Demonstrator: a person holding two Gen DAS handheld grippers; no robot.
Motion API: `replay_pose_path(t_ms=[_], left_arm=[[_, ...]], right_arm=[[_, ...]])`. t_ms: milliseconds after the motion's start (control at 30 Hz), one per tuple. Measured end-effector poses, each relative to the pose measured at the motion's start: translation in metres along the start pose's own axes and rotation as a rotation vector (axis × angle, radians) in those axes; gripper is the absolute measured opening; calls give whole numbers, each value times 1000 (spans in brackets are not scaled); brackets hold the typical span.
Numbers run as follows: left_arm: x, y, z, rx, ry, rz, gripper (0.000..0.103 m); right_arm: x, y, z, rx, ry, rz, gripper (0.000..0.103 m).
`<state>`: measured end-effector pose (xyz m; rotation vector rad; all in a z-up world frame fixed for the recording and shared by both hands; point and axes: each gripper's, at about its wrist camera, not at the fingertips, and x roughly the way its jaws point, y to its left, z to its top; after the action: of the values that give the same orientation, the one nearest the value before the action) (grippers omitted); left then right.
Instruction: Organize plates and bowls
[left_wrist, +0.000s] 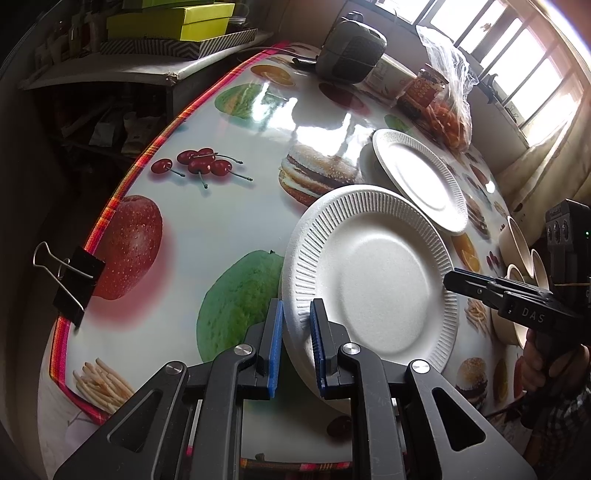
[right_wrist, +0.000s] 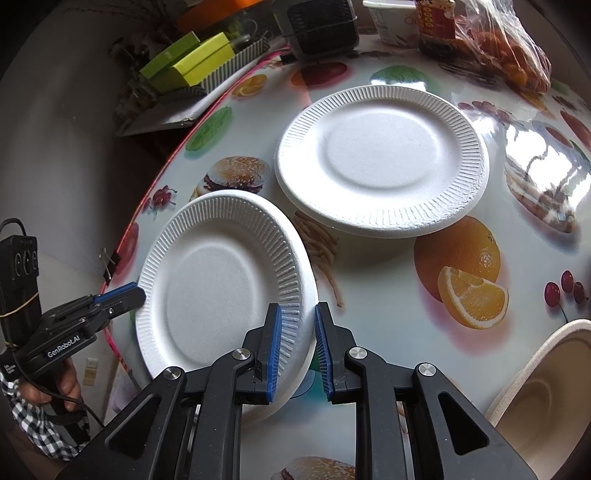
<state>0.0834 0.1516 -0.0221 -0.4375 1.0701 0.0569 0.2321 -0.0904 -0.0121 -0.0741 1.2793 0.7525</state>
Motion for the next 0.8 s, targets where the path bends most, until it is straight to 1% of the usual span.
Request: replay_pose_path(t_ms=[33,100,200,300,433,800], left_arm=[[0,0,0,1,0,-2,16],[-1,-2,1,6,0,-1,16],[-2,-3,2,9,-1,2,17],[-3,-5,5,12,-6,7,17],[-4,-8,8,20,-9,13,21],[-3,-18,19,39,-16,17,22]], right_arm=[[0,0,0,1,0,0,20],[0,0,0,0,-1,6,25],[-1,1,0,1,-4,8,31],[-2,0,1,4,-8,11,33],[-5,-2,2,9,-12,14,34],[-13,-9,6,25,-31,11,34]])
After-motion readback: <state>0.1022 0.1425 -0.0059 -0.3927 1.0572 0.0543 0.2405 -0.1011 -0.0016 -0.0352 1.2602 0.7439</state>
